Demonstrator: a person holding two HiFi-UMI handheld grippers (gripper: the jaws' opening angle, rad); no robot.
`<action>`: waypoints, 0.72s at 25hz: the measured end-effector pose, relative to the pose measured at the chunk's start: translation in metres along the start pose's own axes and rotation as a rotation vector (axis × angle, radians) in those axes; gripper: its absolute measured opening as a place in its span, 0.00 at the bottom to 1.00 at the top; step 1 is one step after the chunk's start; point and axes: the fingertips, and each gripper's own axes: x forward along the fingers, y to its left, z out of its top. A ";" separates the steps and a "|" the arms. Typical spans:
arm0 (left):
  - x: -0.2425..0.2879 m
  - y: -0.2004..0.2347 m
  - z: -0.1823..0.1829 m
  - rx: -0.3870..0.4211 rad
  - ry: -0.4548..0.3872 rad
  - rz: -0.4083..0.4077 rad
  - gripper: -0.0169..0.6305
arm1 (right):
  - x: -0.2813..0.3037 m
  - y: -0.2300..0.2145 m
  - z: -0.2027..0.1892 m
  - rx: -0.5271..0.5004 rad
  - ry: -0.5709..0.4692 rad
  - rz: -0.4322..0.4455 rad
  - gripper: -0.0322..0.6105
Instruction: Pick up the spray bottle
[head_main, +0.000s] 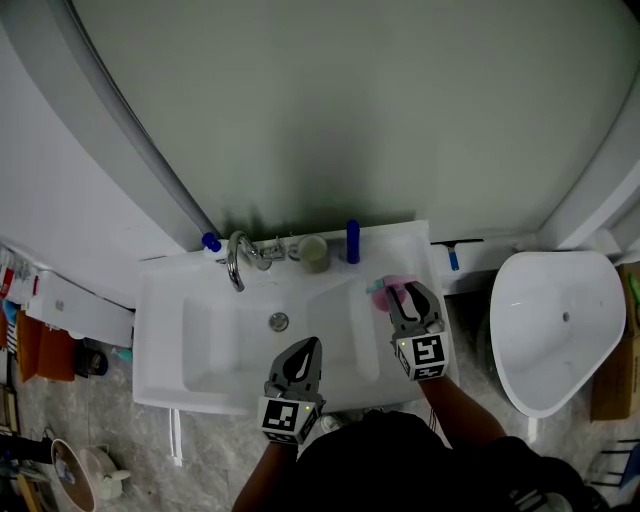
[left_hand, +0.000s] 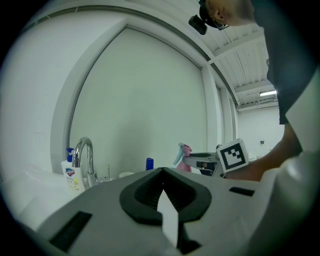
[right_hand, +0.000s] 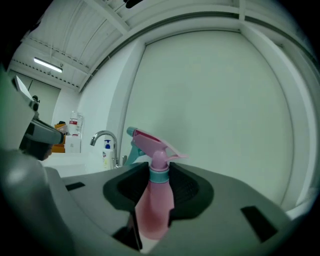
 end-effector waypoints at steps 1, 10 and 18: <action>-0.001 -0.001 0.000 -0.001 -0.001 0.000 0.02 | -0.005 0.004 0.005 -0.004 -0.007 0.015 0.25; -0.005 -0.013 0.007 0.006 -0.025 0.002 0.02 | -0.039 0.043 0.041 -0.001 -0.054 0.165 0.25; -0.009 -0.024 0.008 -0.016 -0.052 -0.015 0.02 | -0.061 0.070 0.063 0.006 -0.069 0.244 0.25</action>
